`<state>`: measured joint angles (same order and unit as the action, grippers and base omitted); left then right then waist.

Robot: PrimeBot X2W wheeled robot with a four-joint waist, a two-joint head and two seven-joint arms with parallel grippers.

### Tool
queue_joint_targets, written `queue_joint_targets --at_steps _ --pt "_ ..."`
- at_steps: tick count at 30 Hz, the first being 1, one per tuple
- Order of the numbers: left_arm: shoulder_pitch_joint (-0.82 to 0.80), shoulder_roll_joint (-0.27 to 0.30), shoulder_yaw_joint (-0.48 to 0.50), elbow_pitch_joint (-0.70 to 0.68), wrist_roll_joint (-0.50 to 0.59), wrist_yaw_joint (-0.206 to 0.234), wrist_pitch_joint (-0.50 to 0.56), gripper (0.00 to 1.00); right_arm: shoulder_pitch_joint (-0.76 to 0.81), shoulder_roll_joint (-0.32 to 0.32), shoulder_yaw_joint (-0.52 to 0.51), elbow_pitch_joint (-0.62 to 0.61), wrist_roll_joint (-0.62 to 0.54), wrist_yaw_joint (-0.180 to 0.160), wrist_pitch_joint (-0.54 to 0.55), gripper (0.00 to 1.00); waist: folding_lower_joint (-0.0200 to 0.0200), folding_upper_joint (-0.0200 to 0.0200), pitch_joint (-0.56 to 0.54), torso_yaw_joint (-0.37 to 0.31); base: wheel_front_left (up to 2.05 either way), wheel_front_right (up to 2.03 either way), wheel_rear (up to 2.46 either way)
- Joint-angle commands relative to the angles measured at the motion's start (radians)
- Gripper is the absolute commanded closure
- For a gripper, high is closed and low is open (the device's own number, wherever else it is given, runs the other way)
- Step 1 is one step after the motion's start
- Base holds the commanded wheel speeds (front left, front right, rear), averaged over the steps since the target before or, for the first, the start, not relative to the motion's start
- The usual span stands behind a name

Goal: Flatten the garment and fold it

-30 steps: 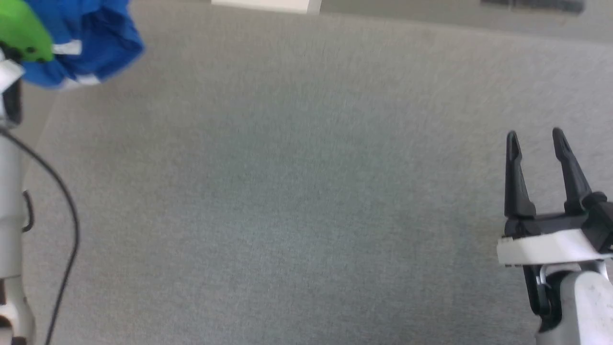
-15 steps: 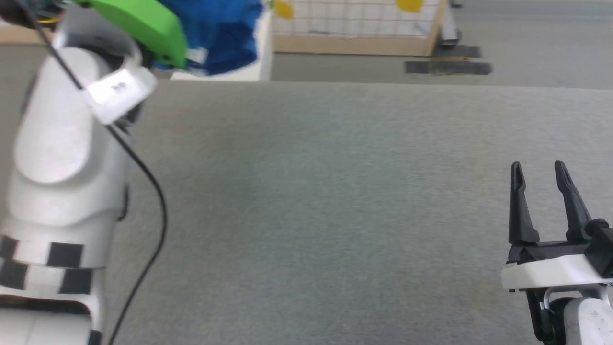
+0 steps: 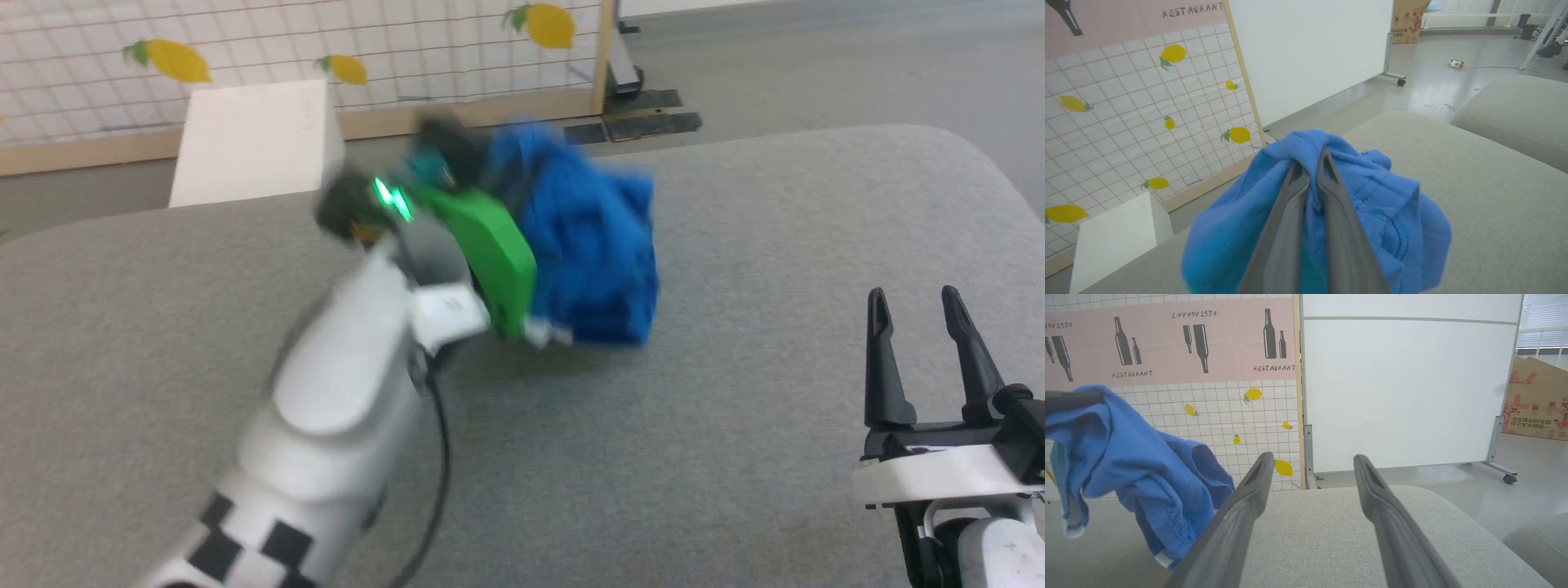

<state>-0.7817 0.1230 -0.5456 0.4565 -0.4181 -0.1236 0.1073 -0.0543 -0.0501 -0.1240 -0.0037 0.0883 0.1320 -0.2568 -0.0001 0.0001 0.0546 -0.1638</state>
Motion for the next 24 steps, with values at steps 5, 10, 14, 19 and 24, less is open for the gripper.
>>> queue_joint_targets --at_steps 5,10,14,19,24 --pt "0.135 -0.031 -0.090 0.131 -0.050 -0.006 0.130 1.00 0.017 0.000 0.008 -0.003 0.005 -0.001 -0.005 0.00 0.0001 -0.0001 0.011 -0.042 0.00 0.00 0.00" --pt "0.213 -0.055 -0.181 0.237 -0.106 -0.006 0.302 1.00 0.019 0.000 0.014 -0.003 0.009 -0.001 -0.005 0.00 0.0001 -0.0001 0.024 -0.049 0.00 0.00 0.00" --pt "0.239 -0.063 -0.222 0.266 -0.146 -0.007 0.387 1.00 0.016 0.000 0.023 0.001 0.011 -0.001 -0.005 0.00 0.0001 -0.0001 0.027 -0.049 0.00 0.00 0.00" --pt "0.227 -0.061 -0.204 0.238 -0.151 0.012 0.315 0.00 0.013 0.000 0.030 0.004 0.009 -0.001 -0.005 0.00 0.0001 -0.0001 0.022 -0.039 0.00 0.00 0.00" --pt "0.212 -0.047 -0.130 0.154 -0.124 0.075 0.053 0.00 0.022 0.000 0.023 0.004 -0.002 -0.001 -0.005 0.00 0.0001 -0.0001 0.001 -0.008 0.00 0.00 0.00"
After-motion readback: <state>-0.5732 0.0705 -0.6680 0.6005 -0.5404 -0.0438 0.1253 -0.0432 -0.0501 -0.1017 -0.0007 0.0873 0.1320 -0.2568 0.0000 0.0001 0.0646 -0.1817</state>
